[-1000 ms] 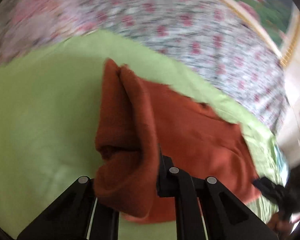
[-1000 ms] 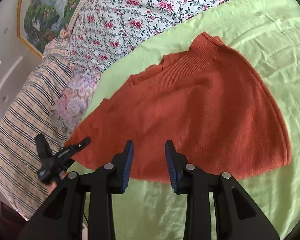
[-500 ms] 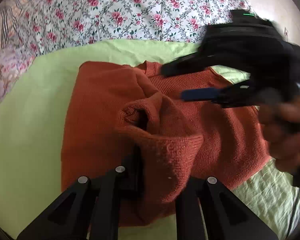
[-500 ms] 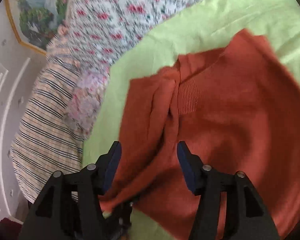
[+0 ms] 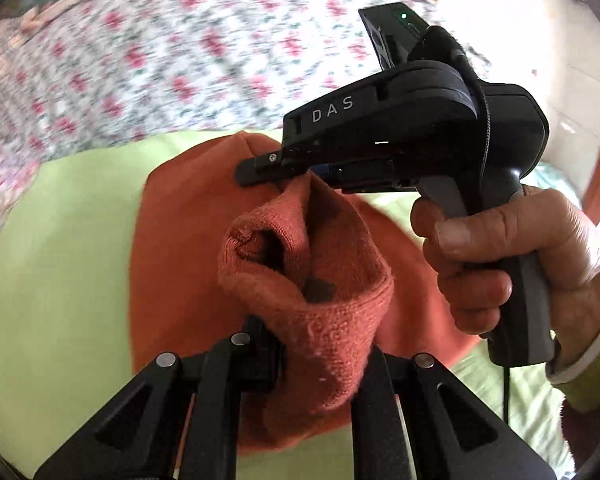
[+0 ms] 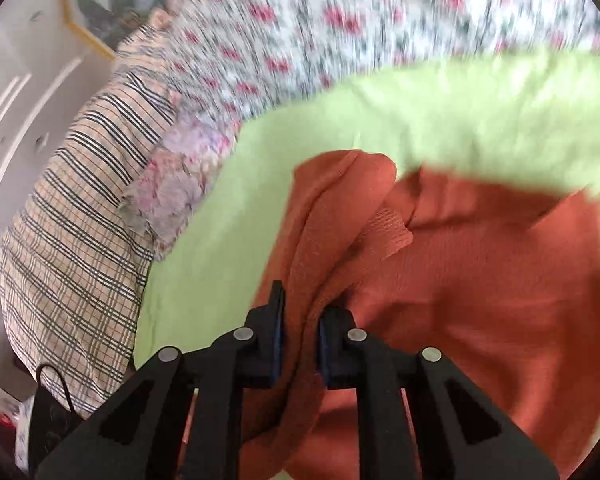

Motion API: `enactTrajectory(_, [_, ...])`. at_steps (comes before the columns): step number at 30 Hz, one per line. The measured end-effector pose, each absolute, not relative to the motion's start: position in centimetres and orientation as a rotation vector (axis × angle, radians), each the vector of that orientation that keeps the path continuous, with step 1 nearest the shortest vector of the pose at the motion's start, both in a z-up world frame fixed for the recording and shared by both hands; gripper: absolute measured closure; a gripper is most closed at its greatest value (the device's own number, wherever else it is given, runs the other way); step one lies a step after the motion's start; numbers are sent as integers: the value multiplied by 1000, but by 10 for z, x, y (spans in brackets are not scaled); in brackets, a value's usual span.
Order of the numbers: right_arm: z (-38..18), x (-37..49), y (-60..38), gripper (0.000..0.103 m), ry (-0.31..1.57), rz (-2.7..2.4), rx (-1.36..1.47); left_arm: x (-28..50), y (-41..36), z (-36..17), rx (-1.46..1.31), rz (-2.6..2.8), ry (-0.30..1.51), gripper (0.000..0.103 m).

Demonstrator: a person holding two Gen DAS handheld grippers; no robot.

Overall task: Fold small clothes
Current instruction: 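Lift the edge with the left gripper and fold it over toward the right gripper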

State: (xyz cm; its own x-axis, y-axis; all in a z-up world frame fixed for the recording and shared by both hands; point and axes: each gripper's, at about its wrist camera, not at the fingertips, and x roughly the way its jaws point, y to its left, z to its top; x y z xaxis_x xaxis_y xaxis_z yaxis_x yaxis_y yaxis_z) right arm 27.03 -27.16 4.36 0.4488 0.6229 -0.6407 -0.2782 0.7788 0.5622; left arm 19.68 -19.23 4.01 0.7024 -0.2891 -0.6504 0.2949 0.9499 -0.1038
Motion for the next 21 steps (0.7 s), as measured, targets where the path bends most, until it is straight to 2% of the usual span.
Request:
enactTrajectory(4, [54,258,-317,87,932,483,349,205,-242,28,19,-398,748,92])
enactTrajectory(11, [16,246,-383,88,1006,333,336,213,-289,-12,67,-446,840,91])
enactTrajectory(15, [0,246,-398,87,1018,320,352,216,-293,-19,68,-456,857,87])
enactTrajectory(21, [-5,246,-399,85,1010,317,334,206,-285,-12,33,-502,890,76])
